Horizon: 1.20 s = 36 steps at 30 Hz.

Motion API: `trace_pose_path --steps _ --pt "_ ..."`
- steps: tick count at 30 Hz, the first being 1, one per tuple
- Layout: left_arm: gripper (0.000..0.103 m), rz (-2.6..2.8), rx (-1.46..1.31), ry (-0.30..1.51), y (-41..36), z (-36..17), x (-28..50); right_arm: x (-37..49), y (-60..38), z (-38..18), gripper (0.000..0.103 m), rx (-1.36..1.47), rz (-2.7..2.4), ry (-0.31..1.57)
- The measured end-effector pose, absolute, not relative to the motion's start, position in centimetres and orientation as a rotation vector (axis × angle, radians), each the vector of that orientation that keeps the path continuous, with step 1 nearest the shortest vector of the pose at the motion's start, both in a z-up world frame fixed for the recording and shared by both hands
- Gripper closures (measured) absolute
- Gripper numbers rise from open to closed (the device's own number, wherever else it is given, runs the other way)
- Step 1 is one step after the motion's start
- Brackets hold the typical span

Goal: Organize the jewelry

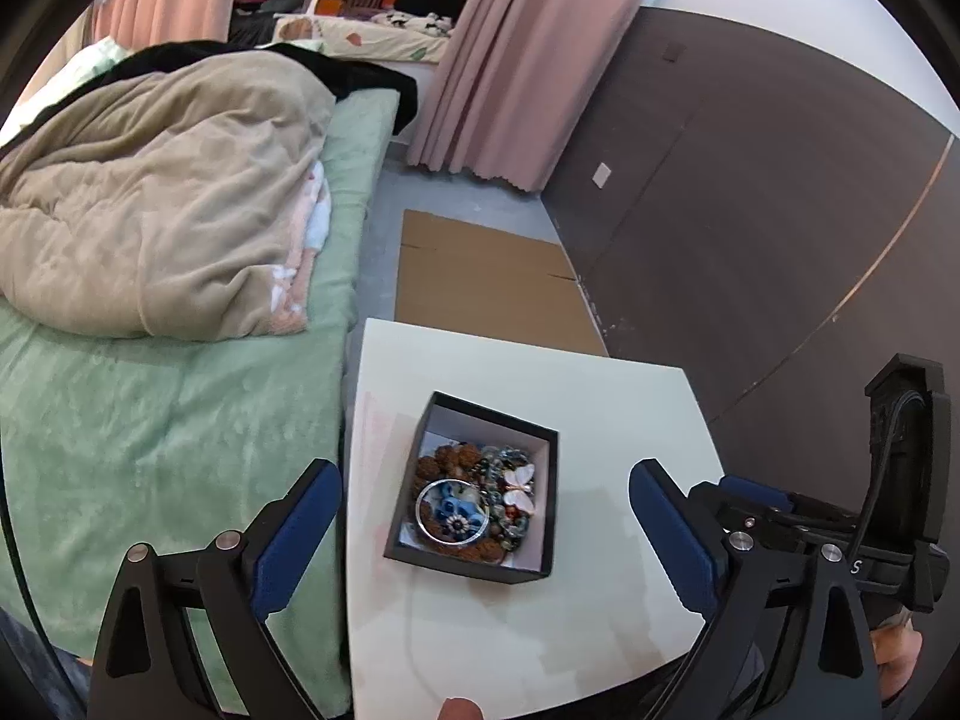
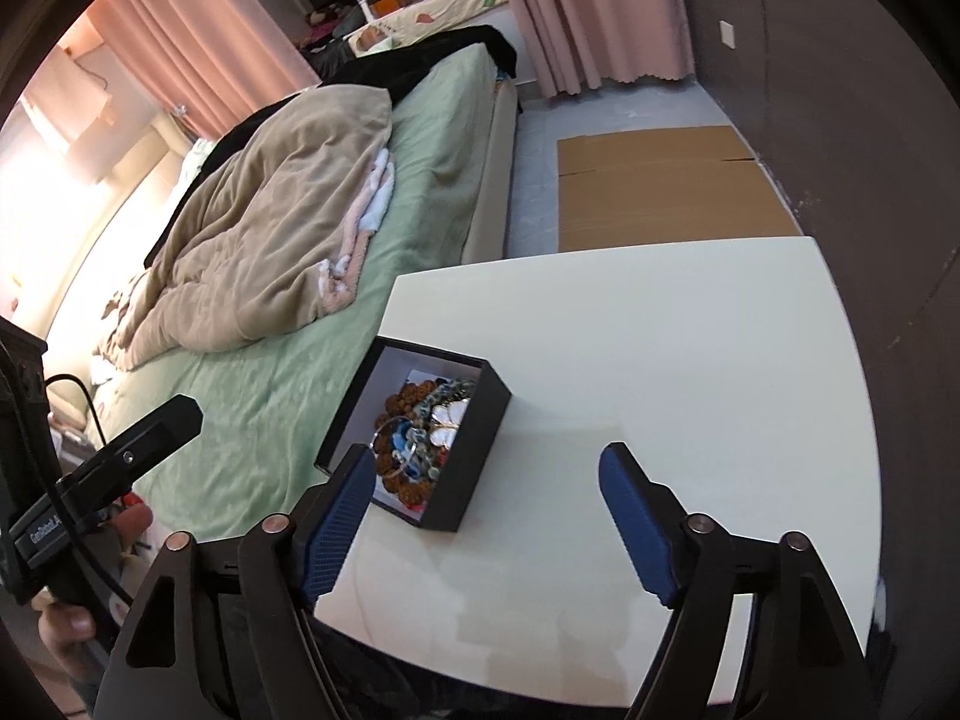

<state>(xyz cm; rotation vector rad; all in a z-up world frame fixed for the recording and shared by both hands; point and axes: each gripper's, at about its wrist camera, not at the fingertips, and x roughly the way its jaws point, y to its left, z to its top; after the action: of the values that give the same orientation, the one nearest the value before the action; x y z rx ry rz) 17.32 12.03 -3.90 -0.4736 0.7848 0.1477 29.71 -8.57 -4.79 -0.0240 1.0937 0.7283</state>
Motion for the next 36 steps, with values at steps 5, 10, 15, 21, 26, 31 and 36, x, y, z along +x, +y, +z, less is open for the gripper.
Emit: trace_pose_path --steps 5,10,15,21,26,31,36 --pt "0.004 0.136 -0.450 0.768 10.5 -3.2 16.5 28.7 -10.5 -3.9 0.022 -0.014 0.706 1.062" --pt "0.002 0.119 -0.411 0.755 8.5 -2.5 15.5 27.4 -12.6 -3.2 0.013 0.012 0.688 1.047" --pt "0.001 0.097 -0.377 0.749 6.6 -1.6 14.3 25.8 -14.2 -2.2 0.006 0.003 0.656 1.014" --pt "0.001 0.083 -0.331 0.726 4.5 0.0 12.1 23.7 -16.3 -0.8 0.001 0.000 0.617 0.978" --pt "0.001 0.078 -0.302 0.700 3.2 1.3 9.8 21.5 -17.7 0.6 0.000 -0.009 0.604 0.935" --pt "0.001 0.074 -0.275 0.668 2.3 2.8 7.6 19.3 -18.9 2.1 0.000 -0.031 0.587 0.880" --pt "0.001 0.071 -0.256 0.632 1.5 4.0 5.4 16.9 -20.1 3.7 0.000 -0.040 0.580 0.825"
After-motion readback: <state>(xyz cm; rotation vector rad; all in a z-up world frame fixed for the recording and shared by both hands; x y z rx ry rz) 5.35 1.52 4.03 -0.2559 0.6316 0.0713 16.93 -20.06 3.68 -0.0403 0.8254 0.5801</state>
